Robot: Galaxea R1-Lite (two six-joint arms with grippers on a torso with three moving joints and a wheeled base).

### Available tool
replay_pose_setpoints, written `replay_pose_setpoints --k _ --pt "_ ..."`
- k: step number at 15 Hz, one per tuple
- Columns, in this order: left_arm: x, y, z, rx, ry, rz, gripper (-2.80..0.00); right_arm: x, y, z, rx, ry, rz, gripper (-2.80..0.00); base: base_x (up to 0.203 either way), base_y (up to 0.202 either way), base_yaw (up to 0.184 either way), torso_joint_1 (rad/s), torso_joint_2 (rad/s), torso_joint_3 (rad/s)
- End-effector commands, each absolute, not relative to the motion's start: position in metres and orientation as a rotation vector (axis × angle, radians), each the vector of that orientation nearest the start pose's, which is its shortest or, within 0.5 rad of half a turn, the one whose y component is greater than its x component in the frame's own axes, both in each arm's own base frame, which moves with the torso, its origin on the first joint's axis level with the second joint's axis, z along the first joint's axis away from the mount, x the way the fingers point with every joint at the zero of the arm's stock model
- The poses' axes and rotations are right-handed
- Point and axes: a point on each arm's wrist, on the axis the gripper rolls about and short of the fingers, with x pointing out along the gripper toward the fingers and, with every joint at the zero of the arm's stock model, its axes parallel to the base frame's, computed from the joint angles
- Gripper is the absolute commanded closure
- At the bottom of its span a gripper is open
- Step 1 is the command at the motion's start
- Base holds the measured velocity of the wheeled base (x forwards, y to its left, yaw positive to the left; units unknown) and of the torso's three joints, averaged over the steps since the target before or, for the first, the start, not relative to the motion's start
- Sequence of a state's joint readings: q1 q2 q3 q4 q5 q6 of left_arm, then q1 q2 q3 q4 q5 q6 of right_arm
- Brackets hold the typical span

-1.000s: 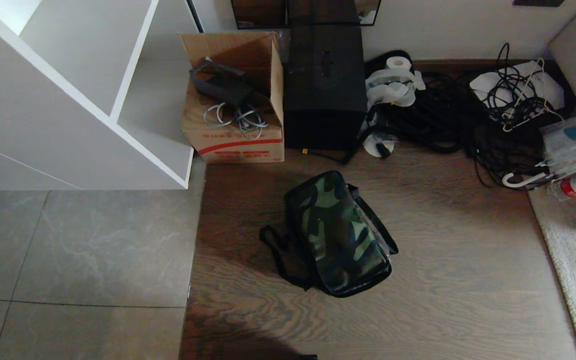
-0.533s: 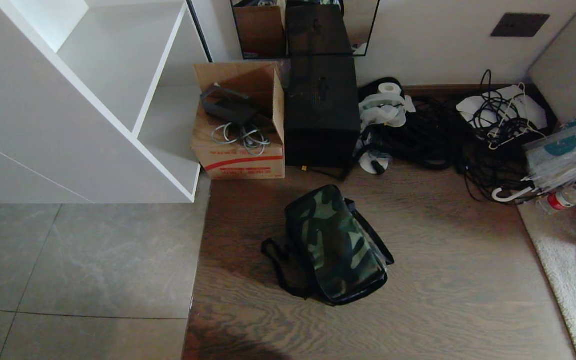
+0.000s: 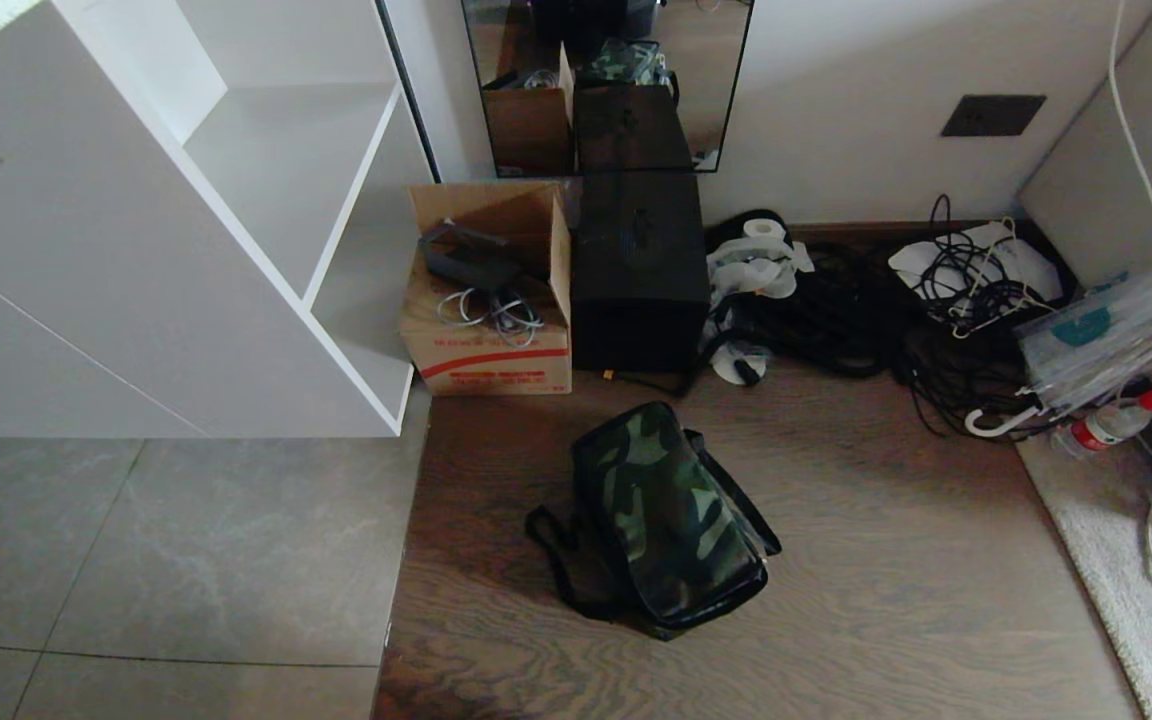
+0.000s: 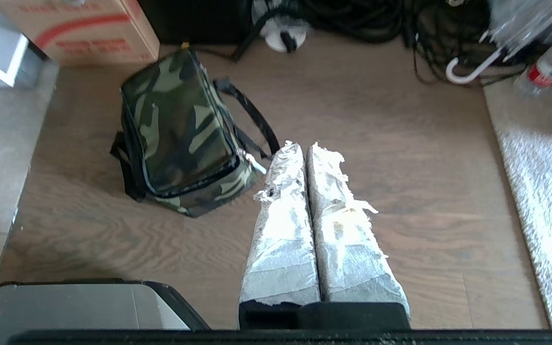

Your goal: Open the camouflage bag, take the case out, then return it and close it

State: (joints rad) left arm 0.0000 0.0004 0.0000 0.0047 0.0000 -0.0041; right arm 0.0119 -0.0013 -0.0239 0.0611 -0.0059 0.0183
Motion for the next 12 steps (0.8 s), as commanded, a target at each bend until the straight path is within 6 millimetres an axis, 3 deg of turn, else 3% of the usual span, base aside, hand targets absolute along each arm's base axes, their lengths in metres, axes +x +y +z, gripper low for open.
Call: replay_pose_setpoints --k 1,12 --pt "-0.0227 0.0 0.075 -0.005 0.006 0.0 0.0 -0.0245 -0.0004 0.0756 0.018 0.04 0.006 0.0 0.0 0.0 0.0 0.006 0.0 0.203" --pt "-0.0227 0.0 0.075 -0.005 0.006 0.0 0.0 -0.0247 -0.0004 0.0759 0.018 0.037 0.006 0.0 0.0 0.0 0.0 0.002 0.0 0.204"
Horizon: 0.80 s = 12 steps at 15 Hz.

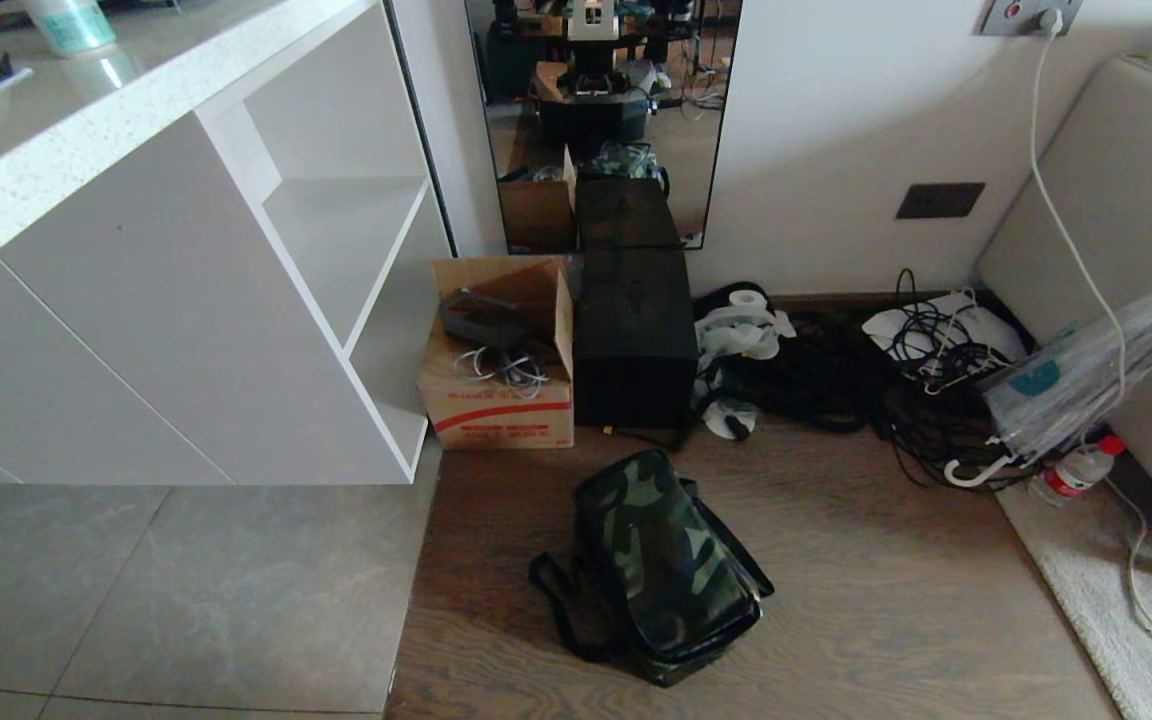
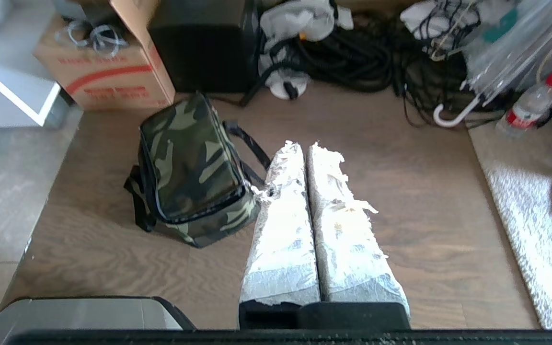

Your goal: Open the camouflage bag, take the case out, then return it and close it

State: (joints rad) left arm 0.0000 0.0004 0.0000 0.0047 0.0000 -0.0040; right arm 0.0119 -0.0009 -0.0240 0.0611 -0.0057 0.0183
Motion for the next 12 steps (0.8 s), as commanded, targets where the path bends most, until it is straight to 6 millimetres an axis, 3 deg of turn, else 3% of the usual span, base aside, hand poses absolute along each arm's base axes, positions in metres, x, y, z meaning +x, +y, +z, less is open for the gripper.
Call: replay_pose_setpoints --k 1,12 --pt "-0.0227 0.0 0.075 -0.005 0.006 0.0 0.0 -0.0247 -0.0004 0.076 0.018 0.038 0.006 0.0 0.0 0.0 0.0 0.002 0.01 0.203" --pt "-0.0227 0.0 0.075 -0.005 0.006 0.0 0.0 -0.0246 -0.0004 0.0757 0.019 0.04 0.006 0.0 0.0 0.0 0.0 0.001 0.0 0.203"
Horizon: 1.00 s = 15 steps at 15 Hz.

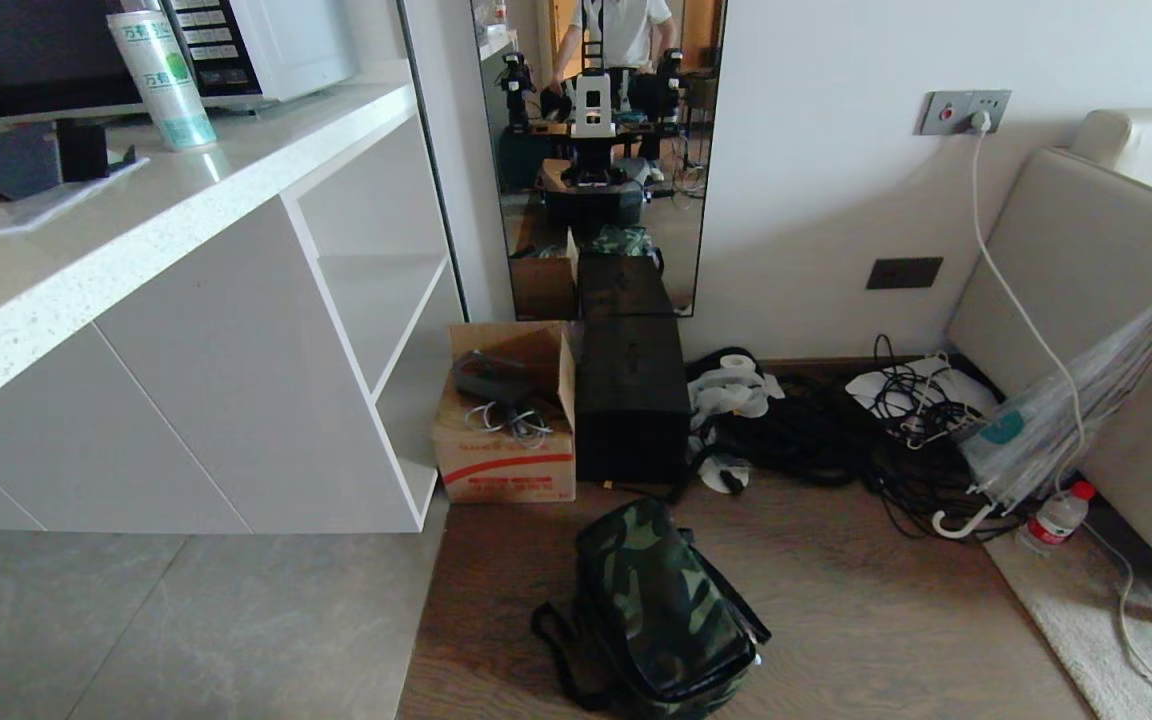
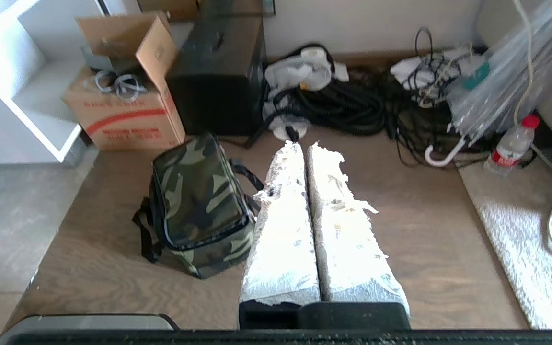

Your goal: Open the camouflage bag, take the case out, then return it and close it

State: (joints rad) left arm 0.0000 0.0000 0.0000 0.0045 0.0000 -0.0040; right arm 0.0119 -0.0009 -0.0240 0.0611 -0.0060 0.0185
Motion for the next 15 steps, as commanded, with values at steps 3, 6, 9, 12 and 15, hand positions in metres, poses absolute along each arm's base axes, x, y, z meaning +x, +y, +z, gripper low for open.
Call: replay_pose_setpoints --k 3,6,9,12,15 --pt "-0.0227 0.0 0.075 -0.005 0.006 0.0 0.0 -0.0245 -0.0004 0.0756 0.018 0.04 0.006 0.0 0.0 0.0 0.0 0.001 0.0 0.203" --pt "-0.0227 0.0 0.075 -0.005 0.006 0.0 0.0 -0.0245 -0.0004 0.0756 0.02 0.04 0.006 0.0 0.0 0.0 0.0 -0.001 0.0 0.204" --pt "-0.0227 0.0 0.075 -0.003 0.006 0.0 0.0 -0.0248 -0.0004 0.076 0.018 0.037 0.006 0.0 0.0 0.0 0.0 0.004 0.0 0.203" --pt "-0.0227 0.0 0.075 0.0 0.006 0.0 0.0 -0.0247 -0.0004 0.076 0.018 0.038 0.006 0.0 0.0 0.0 0.0 0.004 0.0 0.195" --pt "-0.0228 0.0 0.0755 0.002 0.005 0.0 0.0 -0.0245 -0.0004 0.0756 0.019 0.04 0.006 0.0 0.0 0.0 0.0 0.004 0.0 0.068"
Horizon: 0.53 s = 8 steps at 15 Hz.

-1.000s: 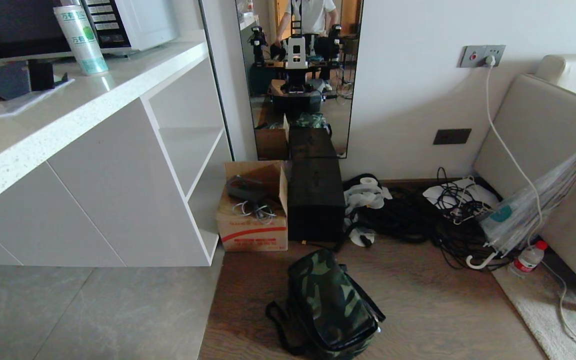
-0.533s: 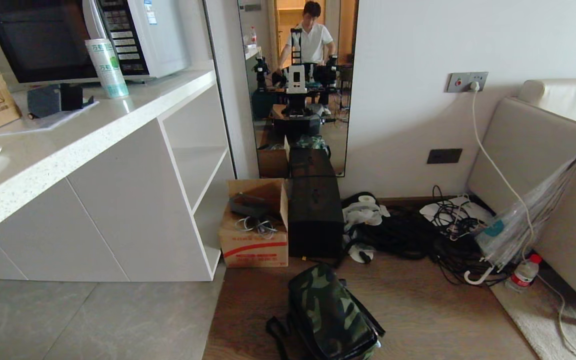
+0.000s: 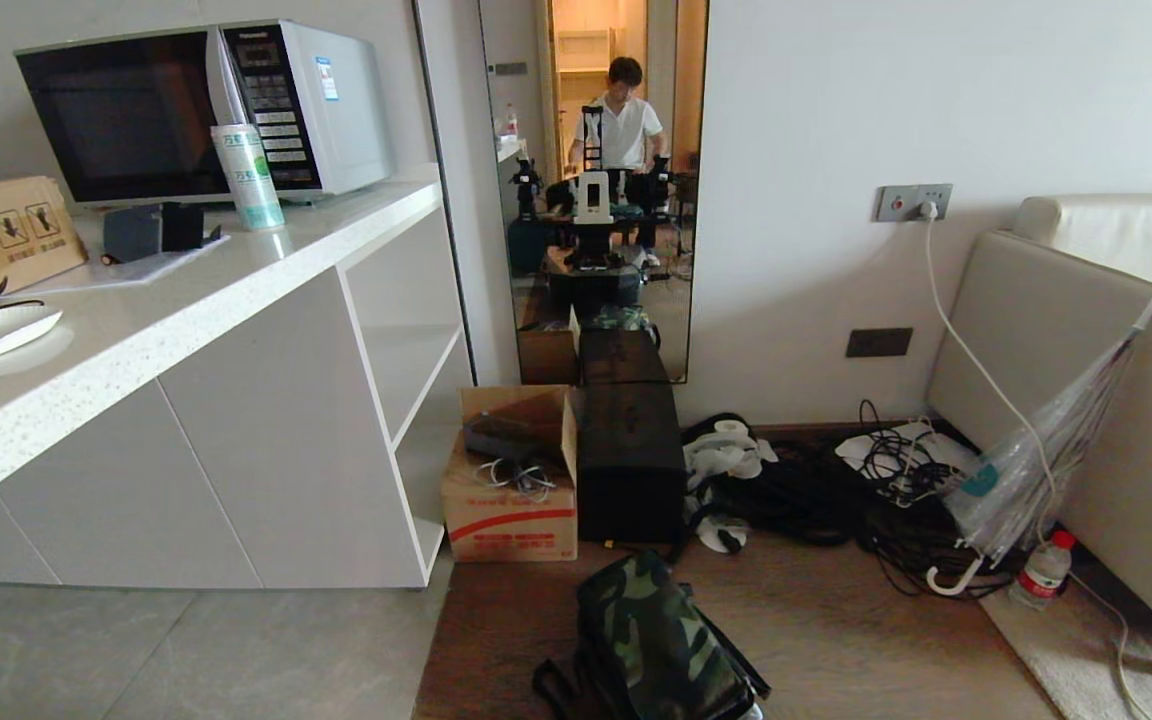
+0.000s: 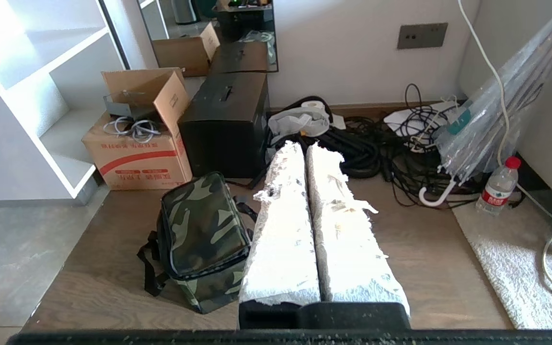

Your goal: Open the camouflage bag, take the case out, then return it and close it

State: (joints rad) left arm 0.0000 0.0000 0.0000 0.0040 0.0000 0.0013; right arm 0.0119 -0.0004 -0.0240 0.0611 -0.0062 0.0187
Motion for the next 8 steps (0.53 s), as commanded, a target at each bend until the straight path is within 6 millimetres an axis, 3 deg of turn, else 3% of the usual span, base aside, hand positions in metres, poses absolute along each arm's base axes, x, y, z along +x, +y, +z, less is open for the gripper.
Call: replay_pose_setpoints --k 1,8 --pt "-0.0227 0.0 0.075 0.002 0.006 0.0 0.0 -0.0246 -0.0004 0.0757 0.019 0.039 0.006 0.0 0.0 0.0 0.0 0.0 0.0 0.0" --pt "-0.0227 0.0 0.075 0.002 0.006 0.0 0.0 -0.0246 -0.0004 0.0757 0.019 0.04 0.006 0.0 0.0 0.0 0.0 0.0 0.0 0.0"
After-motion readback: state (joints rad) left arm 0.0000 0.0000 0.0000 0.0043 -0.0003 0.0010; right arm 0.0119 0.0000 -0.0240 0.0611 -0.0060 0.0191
